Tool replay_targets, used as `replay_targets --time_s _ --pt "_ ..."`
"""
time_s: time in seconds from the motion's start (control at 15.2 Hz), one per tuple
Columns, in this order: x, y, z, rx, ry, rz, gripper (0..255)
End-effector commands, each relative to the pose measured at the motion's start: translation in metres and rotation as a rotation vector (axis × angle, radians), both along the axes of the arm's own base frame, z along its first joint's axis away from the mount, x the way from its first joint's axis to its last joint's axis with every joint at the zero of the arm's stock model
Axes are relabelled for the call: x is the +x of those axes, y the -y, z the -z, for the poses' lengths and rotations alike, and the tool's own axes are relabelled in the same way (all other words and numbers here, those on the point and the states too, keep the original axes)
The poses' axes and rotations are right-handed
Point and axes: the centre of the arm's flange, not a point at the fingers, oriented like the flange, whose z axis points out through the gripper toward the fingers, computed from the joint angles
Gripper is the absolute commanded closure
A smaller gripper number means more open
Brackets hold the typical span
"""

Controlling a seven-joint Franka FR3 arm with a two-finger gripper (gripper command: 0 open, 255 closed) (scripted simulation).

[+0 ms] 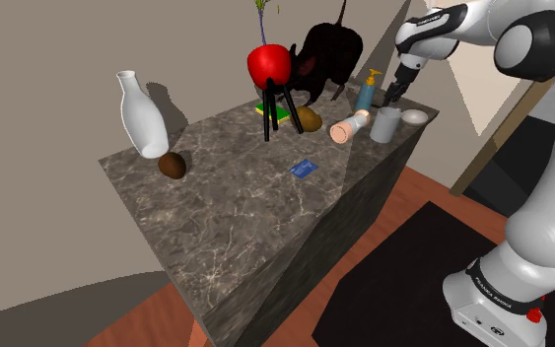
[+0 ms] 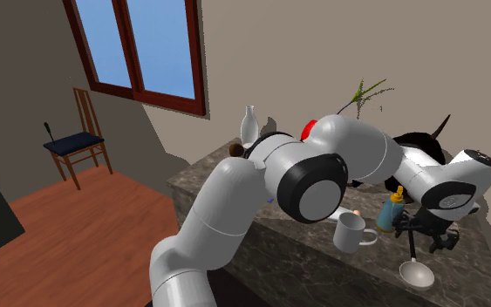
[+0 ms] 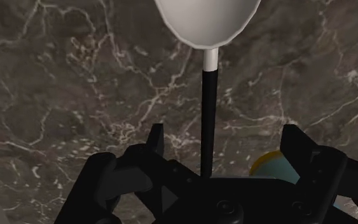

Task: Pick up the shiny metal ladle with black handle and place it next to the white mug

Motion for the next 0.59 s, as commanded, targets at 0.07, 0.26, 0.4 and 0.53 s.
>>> replay_targets --time_s 0.07,0.26,0.4,0.53 --pt "-0.005 0.004 -0.031 0.001 0.0 0.0 0" --pt "-0.005 0.004 -0.031 0.001 0.0 0.0 0" --pt "-0.005 0.004 -0.031 0.001 0.0 0.0 0" --pt "-0.005 0.004 -0.031 0.001 0.0 0.0 0"
